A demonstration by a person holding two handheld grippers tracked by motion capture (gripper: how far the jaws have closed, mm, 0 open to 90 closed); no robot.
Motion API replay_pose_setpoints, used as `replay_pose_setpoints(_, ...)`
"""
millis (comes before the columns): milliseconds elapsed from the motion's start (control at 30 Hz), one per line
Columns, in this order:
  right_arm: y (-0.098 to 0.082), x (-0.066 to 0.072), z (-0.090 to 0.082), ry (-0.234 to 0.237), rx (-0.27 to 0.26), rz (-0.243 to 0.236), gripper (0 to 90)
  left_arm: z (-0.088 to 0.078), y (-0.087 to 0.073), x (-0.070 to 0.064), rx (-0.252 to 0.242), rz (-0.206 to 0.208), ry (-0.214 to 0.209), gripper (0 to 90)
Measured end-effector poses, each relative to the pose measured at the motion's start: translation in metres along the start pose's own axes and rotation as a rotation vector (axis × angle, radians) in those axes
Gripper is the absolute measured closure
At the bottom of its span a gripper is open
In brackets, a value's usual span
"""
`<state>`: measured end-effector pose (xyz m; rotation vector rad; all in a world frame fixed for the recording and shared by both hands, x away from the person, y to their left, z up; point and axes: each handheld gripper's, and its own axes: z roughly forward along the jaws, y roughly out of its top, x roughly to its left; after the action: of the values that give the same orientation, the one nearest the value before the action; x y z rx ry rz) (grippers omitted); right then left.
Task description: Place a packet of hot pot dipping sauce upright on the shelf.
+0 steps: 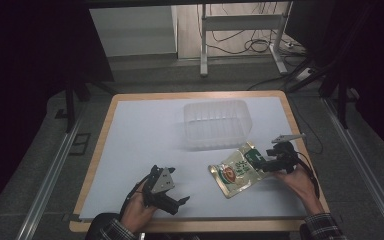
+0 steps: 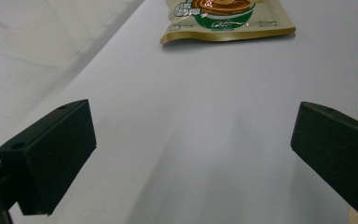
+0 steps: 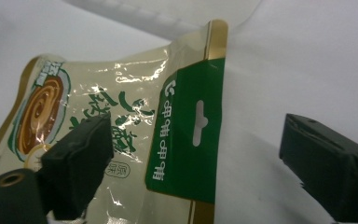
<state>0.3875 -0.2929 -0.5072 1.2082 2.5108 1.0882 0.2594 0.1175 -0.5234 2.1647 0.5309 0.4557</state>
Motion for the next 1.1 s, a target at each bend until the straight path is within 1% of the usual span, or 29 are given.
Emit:
replay_pose_setpoints(67, 0.002, 0.000, 0.004, -0.004, 0.015, -0.011, 17.8, 0.000, 0.000, 0.000, 0.001, 0.000, -0.001, 0.0)
replay_pose_setpoints(167, 0.005, 0.001, 0.008, 0.008, 0.029, -0.019, 25.2, 0.000, 0.000, 0.000, 0.003, 0.001, -0.001, 0.0)
replay_pose_setpoints(267, 0.008, 0.002, 0.011, 0.013, 0.046, -0.043, 32.6, 0.000, 0.000, 0.000, 0.004, 0.003, 0.000, 0.0)
replay_pose_setpoints(400, 0.011, 0.007, 0.014, 0.025, 0.057, -0.063, 42.9, 0.001, 0.000, -0.001, 0.006, 0.005, 0.000, 0.0)
replay_pose_setpoints(433, 0.012, 0.009, 0.014, 0.028, 0.059, -0.072, 44.0, 0.001, 0.000, -0.001, 0.006, 0.005, 0.000, 0.0)
replay_pose_setpoints(533, 0.014, 0.013, 0.016, 0.021, 0.075, -0.093, 48.4, 0.001, 0.000, -0.001, 0.006, 0.006, 0.001, 0.0)
replay_pose_setpoints(667, 0.014, 0.016, 0.016, 0.010, 0.081, -0.112, 58.9, 0.001, 0.000, -0.001, 0.008, 0.008, 0.002, 0.0)
replay_pose_setpoints(700, 0.014, 0.016, 0.016, 0.010, 0.086, -0.110, 63.2, 0.001, 0.000, -0.001, 0.009, 0.008, 0.001, 0.0)
replay_pose_setpoints(733, 0.013, 0.016, 0.017, 0.028, 0.100, -0.107, 65.1, 0.001, 0.000, -0.001, 0.010, 0.009, 0.001, 0.0)
replay_pose_setpoints(767, 0.012, 0.017, 0.019, 0.031, 0.116, -0.108, 67.2, 0.001, 0.000, -0.001, 0.012, 0.013, 0.002, 0.0)
replay_pose_setpoints(800, 0.012, 0.018, 0.019, 0.015, 0.111, -0.106, 72.5, 0.001, 0.000, -0.001, 0.012, 0.014, 0.002, 0.0)
replay_pose_setpoints(833, 0.013, 0.019, 0.019, 0.016, 0.119, -0.108, 77.0, 0.001, 0.000, -0.001, 0.013, 0.014, 0.002, 0.0)
replay_pose_setpoints(900, 0.013, 0.021, 0.018, 0.016, 0.116, -0.105, 86.0, 0.001, 0.000, -0.001, 0.013, 0.014, 0.002, 0.0)
replay_pose_setpoints(967, 0.014, 0.022, 0.017, 0.015, 0.115, -0.096, 88.2, 0.001, 0.000, -0.001, 0.015, 0.016, 0.003, 0.0)
replay_pose_setpoints(1100, 0.015, 0.025, 0.016, 0.004, 0.118, -0.088, 88.7, 0.001, 0.000, -0.002, 0.016, 0.020, 0.003, 0.0)
